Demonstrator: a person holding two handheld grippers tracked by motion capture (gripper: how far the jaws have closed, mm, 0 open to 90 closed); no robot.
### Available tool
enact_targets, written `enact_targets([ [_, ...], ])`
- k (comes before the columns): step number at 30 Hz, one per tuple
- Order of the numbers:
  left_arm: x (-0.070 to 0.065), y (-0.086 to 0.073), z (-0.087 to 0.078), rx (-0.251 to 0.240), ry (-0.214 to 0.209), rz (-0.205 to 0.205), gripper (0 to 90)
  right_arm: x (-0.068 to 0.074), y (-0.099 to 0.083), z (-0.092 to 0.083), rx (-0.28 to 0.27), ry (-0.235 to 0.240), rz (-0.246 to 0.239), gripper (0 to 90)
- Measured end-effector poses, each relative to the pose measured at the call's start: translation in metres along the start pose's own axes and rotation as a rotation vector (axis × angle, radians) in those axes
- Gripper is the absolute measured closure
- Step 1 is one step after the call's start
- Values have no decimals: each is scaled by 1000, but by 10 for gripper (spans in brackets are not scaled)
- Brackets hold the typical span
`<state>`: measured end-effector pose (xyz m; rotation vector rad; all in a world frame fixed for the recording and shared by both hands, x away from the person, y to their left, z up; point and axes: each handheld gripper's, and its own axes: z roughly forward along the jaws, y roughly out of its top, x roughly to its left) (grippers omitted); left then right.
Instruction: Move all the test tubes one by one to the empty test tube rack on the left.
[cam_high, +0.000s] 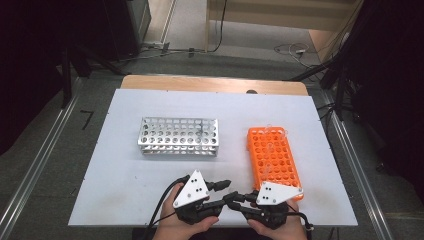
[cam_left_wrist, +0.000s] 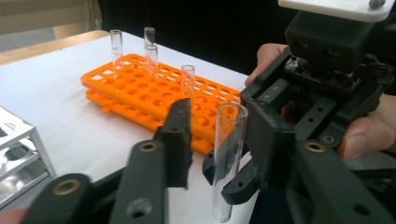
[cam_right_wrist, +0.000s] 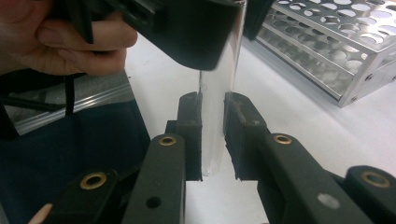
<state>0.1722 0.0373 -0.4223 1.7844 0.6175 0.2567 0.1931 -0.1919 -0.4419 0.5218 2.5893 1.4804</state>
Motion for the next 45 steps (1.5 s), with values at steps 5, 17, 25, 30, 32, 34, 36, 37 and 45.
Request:
enact_targets([
  [5,-1,-1,1,5,-19,6,710,2,1,0,3,2,-6,745],
  [17,-1,0,2,7,-20,6,756,2,0,1,-17,0,9,741],
  [25,3,5,-1,2,-6,-6,758,-2,0,-4,-48,-7,23,605],
  [30,8,8,-1,2,9,0,758,-13,2,-15,-81,-24,48,494],
  [32,11,11,-1,8,18,12,758,-19,2,-24,-106,-46,61,443],
  [34,14,14,-1,4,27,12,758,-21,2,-27,-110,-61,62,419],
  [36,18,17,-1,-2,34,9,758,-26,3,-33,-116,-98,72,355],
  [37,20,19,-1,0,45,10,758,-29,3,-36,-122,-107,79,331],
  [45,45,30,-5,-14,89,-13,758,-43,-5,-57,-144,-178,124,155],
])
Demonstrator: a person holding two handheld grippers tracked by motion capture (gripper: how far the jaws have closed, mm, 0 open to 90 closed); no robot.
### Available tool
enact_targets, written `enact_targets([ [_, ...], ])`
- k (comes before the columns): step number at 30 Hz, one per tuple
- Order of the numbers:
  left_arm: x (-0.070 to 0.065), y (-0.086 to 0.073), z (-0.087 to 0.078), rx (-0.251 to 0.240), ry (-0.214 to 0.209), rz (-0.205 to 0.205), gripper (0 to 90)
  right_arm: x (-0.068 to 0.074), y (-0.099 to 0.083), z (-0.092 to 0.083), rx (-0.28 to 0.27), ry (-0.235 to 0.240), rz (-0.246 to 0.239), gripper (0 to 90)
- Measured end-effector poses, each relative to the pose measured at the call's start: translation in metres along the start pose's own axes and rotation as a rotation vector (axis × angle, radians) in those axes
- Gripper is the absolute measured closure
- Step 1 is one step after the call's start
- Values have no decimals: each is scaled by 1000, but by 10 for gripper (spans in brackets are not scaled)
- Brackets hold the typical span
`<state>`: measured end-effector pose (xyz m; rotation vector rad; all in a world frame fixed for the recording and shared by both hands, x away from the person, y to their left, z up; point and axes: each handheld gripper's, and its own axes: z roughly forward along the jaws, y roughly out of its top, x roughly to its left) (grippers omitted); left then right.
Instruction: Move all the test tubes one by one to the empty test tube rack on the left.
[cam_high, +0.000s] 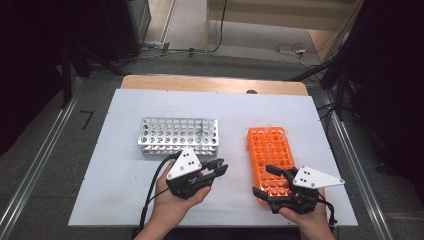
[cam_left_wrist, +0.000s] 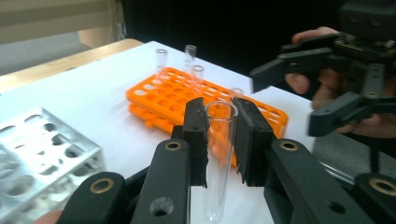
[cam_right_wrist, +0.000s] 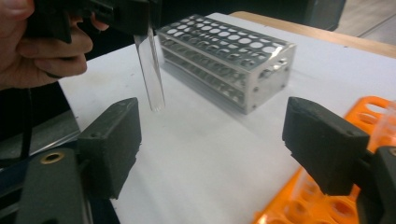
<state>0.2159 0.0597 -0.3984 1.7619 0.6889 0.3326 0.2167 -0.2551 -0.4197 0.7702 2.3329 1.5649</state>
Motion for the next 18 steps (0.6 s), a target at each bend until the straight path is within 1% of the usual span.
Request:
enact_targets([
  [2,5,2,0,-5,7,-9,758,-3,-1,-5,-2,-5,7,75],
  [5,12,4,-1,-13,15,-15,758,-6,-4,-12,3,-18,0,23],
  [6,14,5,-1,-16,17,-19,758,-7,-6,-14,5,-22,5,12],
  [11,25,9,1,-19,44,-19,758,-15,-11,-22,4,-45,14,0],
  [13,29,11,4,-19,51,-23,758,-19,-13,-27,-7,-49,21,0],
  [18,43,16,8,-18,70,-24,758,-30,-17,-37,-16,-84,40,0],
])
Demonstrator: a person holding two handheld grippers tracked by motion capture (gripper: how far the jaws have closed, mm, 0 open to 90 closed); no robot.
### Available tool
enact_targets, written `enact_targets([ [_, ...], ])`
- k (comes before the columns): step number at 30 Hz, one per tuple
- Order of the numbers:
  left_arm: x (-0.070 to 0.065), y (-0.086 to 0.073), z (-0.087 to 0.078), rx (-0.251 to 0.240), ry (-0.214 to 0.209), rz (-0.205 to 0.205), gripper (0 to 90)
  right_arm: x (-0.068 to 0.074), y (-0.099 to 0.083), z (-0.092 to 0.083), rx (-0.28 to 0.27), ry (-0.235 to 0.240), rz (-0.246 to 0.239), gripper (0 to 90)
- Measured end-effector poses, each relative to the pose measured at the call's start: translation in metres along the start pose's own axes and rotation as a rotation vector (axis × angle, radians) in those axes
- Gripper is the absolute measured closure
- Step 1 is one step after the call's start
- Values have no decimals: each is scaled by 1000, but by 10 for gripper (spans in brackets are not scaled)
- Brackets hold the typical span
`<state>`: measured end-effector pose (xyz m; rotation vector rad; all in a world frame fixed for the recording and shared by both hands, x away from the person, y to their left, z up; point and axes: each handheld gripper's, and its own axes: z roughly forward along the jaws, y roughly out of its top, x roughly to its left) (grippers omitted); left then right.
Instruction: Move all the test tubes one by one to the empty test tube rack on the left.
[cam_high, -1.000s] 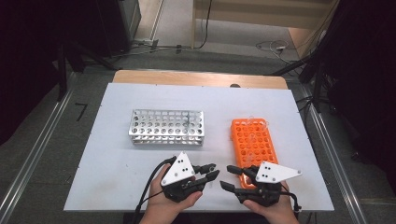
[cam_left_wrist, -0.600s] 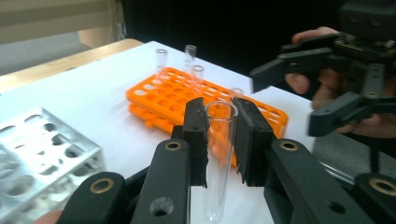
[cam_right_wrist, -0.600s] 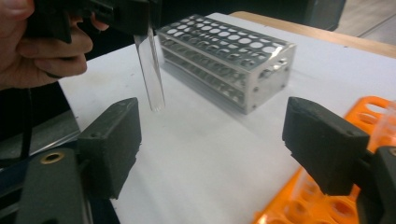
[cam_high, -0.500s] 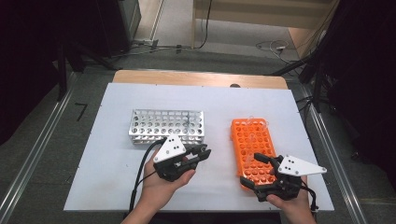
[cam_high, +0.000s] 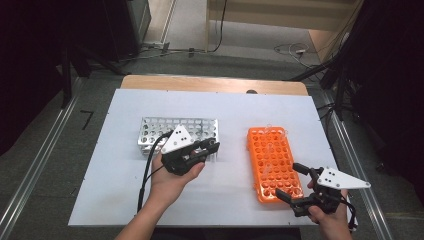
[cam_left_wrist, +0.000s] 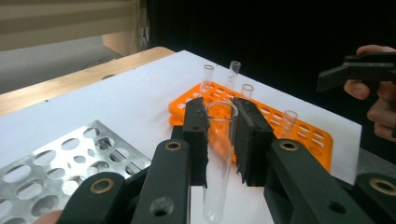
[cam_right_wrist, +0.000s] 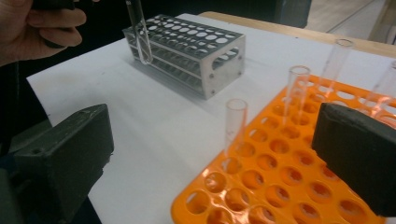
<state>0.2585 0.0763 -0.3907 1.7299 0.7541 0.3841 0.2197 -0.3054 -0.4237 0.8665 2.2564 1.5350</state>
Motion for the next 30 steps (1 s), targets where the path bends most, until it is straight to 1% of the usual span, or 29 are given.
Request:
enact_targets([
  [6,14,7,7,-11,22,-10,758,-12,-5,-7,-12,-24,12,0],
  [12,29,13,17,-8,43,-7,759,-23,-10,-10,-13,-51,33,0],
  [16,37,18,22,-24,53,-10,759,-27,-13,-11,-15,-68,41,0],
  [17,39,20,23,-29,53,-15,759,-28,-14,-11,-12,-70,43,0],
  [19,44,23,26,-28,60,-8,759,-30,-15,-11,-16,-75,50,0],
  [21,48,26,28,-29,67,-2,759,-31,-16,-11,-8,-87,48,0],
  [25,57,31,35,-28,84,0,759,-32,-17,-10,-8,-83,53,0],
  [30,66,34,45,-30,105,-1,759,-32,-18,-9,-9,-80,53,0],
])
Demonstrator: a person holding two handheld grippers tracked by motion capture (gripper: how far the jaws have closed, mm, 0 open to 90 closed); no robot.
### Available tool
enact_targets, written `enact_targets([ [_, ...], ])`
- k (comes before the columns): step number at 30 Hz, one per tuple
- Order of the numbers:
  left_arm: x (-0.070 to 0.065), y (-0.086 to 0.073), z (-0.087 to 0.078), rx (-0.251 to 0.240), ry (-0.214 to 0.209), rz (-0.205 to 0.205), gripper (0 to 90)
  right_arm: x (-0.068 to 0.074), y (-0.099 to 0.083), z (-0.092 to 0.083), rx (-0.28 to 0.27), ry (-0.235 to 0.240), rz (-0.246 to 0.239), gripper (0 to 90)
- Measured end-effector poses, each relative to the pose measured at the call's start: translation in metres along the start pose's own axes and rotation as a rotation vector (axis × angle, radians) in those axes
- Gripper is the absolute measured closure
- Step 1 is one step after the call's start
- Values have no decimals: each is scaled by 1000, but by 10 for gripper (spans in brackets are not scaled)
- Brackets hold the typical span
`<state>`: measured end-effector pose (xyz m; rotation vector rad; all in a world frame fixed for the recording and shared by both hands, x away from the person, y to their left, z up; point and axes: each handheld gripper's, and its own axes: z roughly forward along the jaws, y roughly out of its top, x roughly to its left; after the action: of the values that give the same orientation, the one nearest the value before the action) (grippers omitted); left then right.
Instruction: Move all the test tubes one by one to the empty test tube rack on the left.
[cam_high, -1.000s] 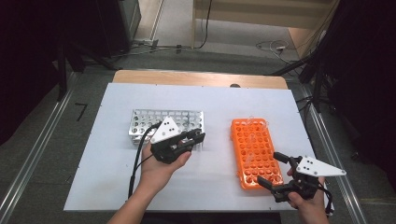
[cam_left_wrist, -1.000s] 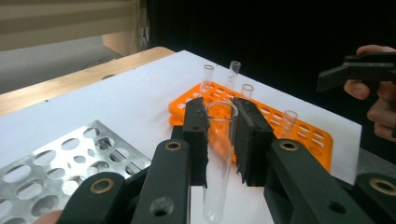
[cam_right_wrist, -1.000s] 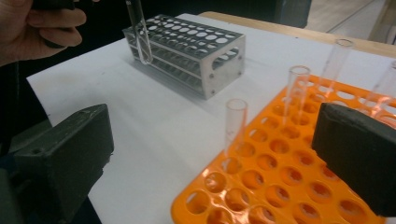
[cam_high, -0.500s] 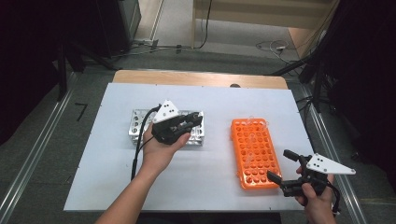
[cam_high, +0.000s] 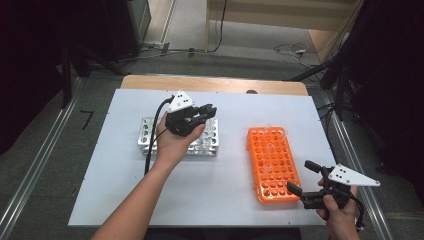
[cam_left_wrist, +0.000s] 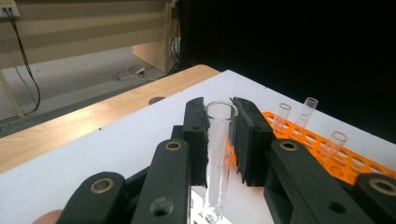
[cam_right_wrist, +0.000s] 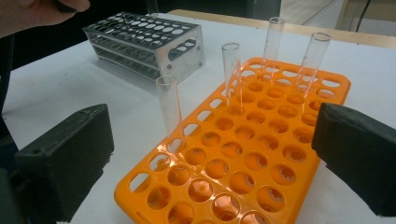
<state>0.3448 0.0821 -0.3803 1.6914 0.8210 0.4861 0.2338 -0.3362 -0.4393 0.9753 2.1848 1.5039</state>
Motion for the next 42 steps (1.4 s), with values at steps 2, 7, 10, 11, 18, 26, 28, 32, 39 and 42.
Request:
enact_targets([
  [2,3,0,4,-5,8,-5,759,0,0,0,2,0,-2,0],
  [7,9,-1,16,-3,29,-10,759,-1,-1,0,2,-1,2,0],
  [10,12,-1,24,6,48,-3,759,-1,-1,0,4,-2,2,0],
  [11,14,-1,26,6,51,-6,759,-1,-1,0,4,-2,3,0],
  [18,19,-6,40,22,90,-12,759,-1,-1,0,4,1,7,0],
  [26,22,-13,54,53,115,-16,759,-2,-1,-1,-4,5,14,0],
  [28,21,-15,56,64,120,-9,759,-2,-1,-1,-6,6,15,0],
  [32,18,-16,59,79,124,8,759,-2,-1,-1,-9,7,11,0],
  [39,14,-19,62,105,144,21,759,-3,-1,-2,-15,13,29,0],
  [42,13,-20,61,108,153,31,758,-4,-1,-3,-17,18,32,0],
])
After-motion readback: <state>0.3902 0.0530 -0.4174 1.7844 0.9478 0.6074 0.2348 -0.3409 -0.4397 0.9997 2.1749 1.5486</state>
